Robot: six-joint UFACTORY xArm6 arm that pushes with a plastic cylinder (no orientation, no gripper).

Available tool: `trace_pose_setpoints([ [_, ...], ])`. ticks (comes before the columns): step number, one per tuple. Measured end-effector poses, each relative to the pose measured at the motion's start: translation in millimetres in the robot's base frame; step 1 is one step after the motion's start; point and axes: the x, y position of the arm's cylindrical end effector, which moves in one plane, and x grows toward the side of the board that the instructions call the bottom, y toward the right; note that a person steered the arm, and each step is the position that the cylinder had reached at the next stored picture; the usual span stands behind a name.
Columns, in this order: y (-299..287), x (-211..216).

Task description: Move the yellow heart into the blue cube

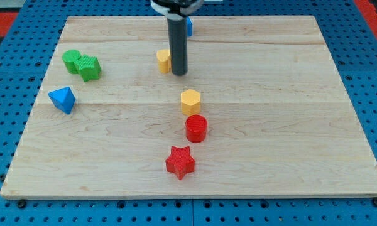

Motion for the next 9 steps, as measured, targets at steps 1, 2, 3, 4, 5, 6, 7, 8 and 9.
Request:
trace_pose_setpoints([
  [1, -42, -26],
  [2, -7, -63],
  [3, 0, -78],
  [4, -6, -20],
  [5, -77, -42],
  [6, -40, -67],
  [7, 19, -75],
  [8, 45, -65],
  [9, 54, -99],
])
